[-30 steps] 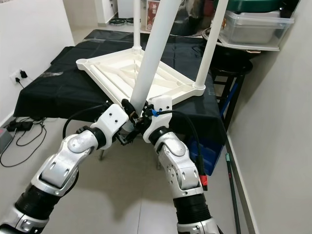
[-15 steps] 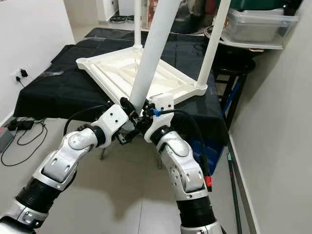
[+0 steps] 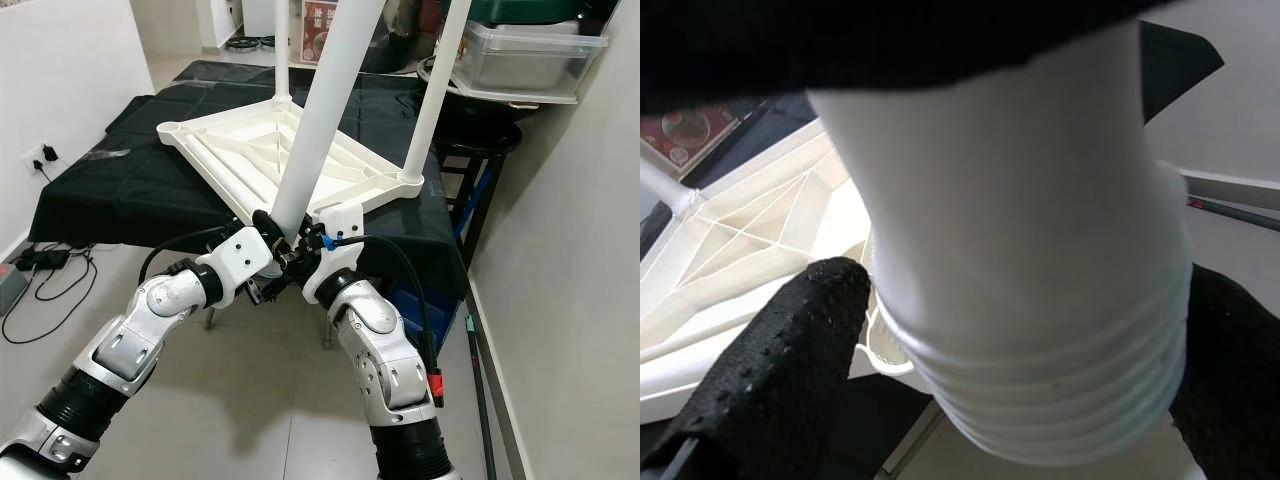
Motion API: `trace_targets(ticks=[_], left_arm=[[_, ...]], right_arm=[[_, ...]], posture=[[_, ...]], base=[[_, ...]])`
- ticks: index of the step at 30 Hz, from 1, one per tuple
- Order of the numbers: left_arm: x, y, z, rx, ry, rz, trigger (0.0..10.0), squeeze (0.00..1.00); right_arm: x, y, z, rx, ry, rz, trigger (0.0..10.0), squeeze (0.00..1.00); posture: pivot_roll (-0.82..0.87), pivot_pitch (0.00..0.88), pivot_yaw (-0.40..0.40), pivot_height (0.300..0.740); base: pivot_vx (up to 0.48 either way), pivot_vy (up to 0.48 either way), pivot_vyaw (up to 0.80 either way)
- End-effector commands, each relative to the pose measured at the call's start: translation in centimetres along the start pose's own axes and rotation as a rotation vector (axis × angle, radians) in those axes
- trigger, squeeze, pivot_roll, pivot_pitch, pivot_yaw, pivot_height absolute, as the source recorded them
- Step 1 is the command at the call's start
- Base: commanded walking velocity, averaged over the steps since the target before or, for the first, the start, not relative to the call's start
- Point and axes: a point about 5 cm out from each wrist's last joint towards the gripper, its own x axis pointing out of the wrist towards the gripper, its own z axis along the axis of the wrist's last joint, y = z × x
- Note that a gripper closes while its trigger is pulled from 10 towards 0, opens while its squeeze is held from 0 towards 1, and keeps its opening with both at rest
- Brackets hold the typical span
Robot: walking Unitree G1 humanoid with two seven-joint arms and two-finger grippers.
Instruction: Building children table
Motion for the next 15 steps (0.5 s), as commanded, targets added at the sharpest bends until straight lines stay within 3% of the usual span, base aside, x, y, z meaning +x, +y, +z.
trace_targets(ticks=[1, 11, 12, 13, 15], left_arm=[[0.57, -0.95, 0.98, 0.027, -0.051, -0.04, 10.0, 0.0], [1.02, -0.9, 1.53, 0.018, -0.084, -0.046, 10.0, 0.0], [0.98, -0.84, 1.5, 0.013, -0.096, -0.04, 4.4, 0.0], [0.84, -0.8, 1.47, 0.013, -0.113, -0.035, 0.0, 0.0], [0.84, -0.8, 1.47, 0.013, -0.113, -0.035, 0.0, 0.0]], right_arm=[[0.43, 1.77, -0.47, 0.025, 0.026, 0.099, 0.0, 0.0], [0.92, 1.61, 0.06, 0.026, 0.024, 0.089, 0.0, 0.0], [0.94, 1.64, 0.15, 0.026, 0.023, 0.089, 0.0, 0.0], [0.86, 1.75, 0.16, 0.026, 0.021, 0.092, 0.0, 0.0], [0.86, 1.75, 0.16, 0.026, 0.021, 0.092, 0.0, 0.0]], posture=[[0.09, 0.0, -0.029, 0.74], [0.08, 0.022, -0.022, 0.74], [0.07, 0.032, -0.018, 0.74], [0.07, 0.005, -0.02, 0.74], [0.07, 0.005, -0.02, 0.74]], base=[[0.0, 0.0, 0.0], [0.0, 0.0, 0.0], [0.0, 0.0, 0.0], [0.0, 0.0, 0.0], [0.0, 0.0, 0.0]])
